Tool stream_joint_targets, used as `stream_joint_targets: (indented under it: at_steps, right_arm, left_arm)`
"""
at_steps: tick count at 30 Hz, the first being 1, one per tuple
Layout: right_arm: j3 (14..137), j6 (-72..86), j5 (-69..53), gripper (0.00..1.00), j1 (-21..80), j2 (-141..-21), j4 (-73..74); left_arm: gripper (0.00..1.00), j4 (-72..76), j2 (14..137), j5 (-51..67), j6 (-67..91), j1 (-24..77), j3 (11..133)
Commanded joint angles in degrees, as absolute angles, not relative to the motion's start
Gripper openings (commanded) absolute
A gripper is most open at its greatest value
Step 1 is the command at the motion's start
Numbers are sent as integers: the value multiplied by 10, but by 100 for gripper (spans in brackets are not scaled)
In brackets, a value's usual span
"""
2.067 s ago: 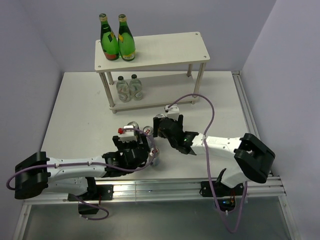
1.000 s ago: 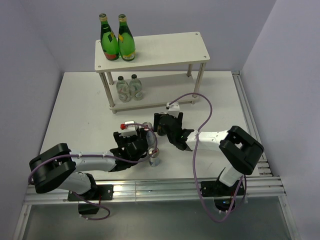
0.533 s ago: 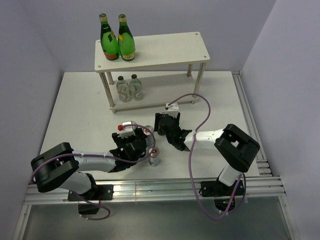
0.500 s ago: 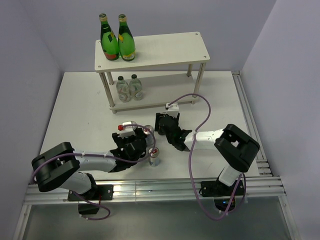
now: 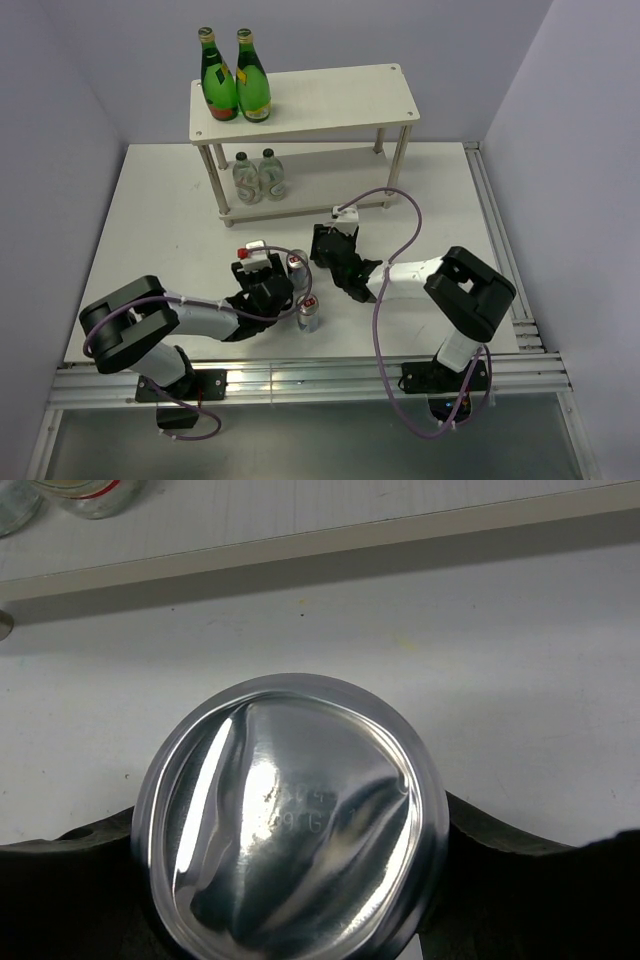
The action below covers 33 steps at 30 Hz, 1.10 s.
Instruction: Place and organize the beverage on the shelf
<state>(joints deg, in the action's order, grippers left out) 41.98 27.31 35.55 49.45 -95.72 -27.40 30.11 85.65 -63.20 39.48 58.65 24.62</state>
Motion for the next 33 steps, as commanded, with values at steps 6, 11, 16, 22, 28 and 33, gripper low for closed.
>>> stream_joint_targets:
  at_steps: [6,11,16,22,28,33]
  right_arm:
    - [409,301,412,0,507,-876,-174]
    - [431,295,461,0,523,-771,-92]
    - [490,257,493,0,527,-667,10]
    - [664,154,498,0,526,-632,89]
    - [862,48,462,0,517,-695,118]
    - [1017,9,401,0,453,-793,146]
  left_arm:
    - [17,336,888,-639,366,562,261]
    - [4,297,874,-637,390,562,262]
    - [0,229,826,-649,420,572,264]
    - [0,30,747,-699,456,620,340]
    - [0,1,636,-649,416,634,363]
    - [0,-40,603,-636,409,645,370]
